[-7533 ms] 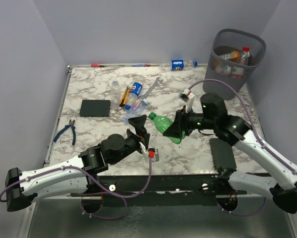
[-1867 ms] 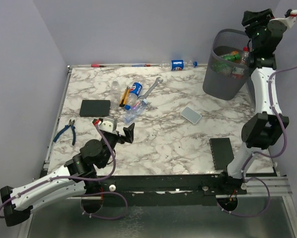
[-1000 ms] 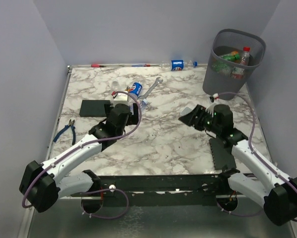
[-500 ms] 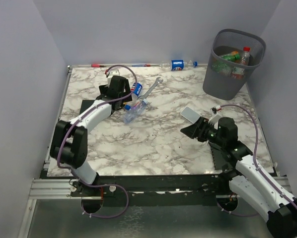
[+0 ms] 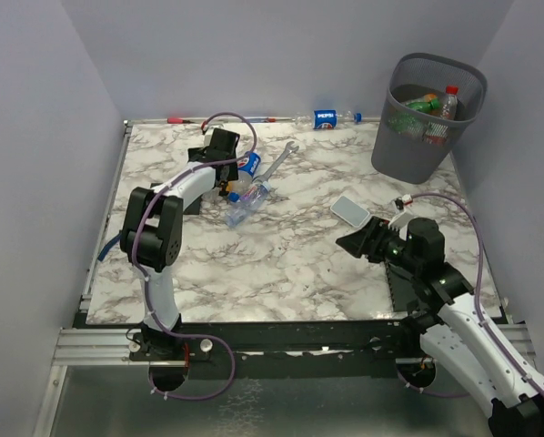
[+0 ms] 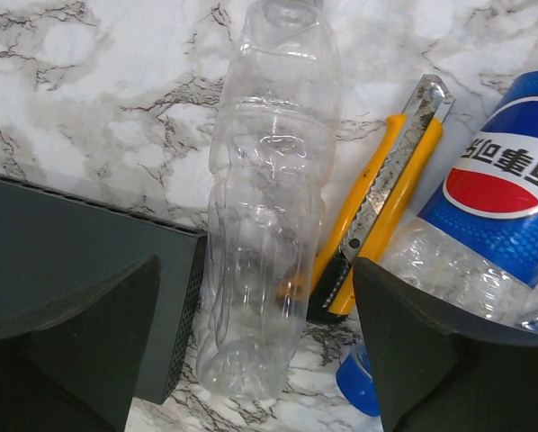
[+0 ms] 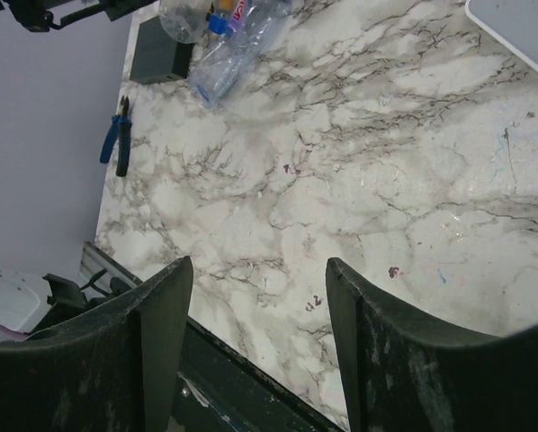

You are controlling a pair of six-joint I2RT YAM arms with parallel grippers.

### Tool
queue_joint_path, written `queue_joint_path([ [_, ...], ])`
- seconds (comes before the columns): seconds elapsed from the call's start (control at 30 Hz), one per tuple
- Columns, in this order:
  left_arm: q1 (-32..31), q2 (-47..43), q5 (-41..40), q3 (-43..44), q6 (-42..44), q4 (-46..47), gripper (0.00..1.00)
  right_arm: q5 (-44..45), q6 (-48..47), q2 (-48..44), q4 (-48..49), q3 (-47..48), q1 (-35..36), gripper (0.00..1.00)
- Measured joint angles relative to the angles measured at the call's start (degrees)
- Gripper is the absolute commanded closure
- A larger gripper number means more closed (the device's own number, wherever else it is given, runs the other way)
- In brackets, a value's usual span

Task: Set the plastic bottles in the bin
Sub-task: Pick up the plastic bottle at the center of the board.

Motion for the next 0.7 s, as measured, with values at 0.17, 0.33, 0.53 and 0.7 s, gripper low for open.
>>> queue_joint_path([
  [0.17,0.9,2.9,-0.1,0.9,0.7,-0.9,0.29,1.6,-0.6,-1.3,-0.9,1.2,0.0,0.36],
  [0.33,1.3,4.5,0.2,0.9,0.9,-1.3,0.46,2.8,-0.7,-1.9,-1.7,1.4,0.0,0.36],
  [0.53,1.3,5.2,0.6,0.9,0.8,-1.2,0.56,3.4,-0.9,-1.6,-3.2,2.5,0.0,0.36],
  [0.7,1.3,3.4,0.6,0.7,0.5,-1.5,0.59,3.8,-1.2,-1.6,-3.4,4.0,0.0,0.36],
])
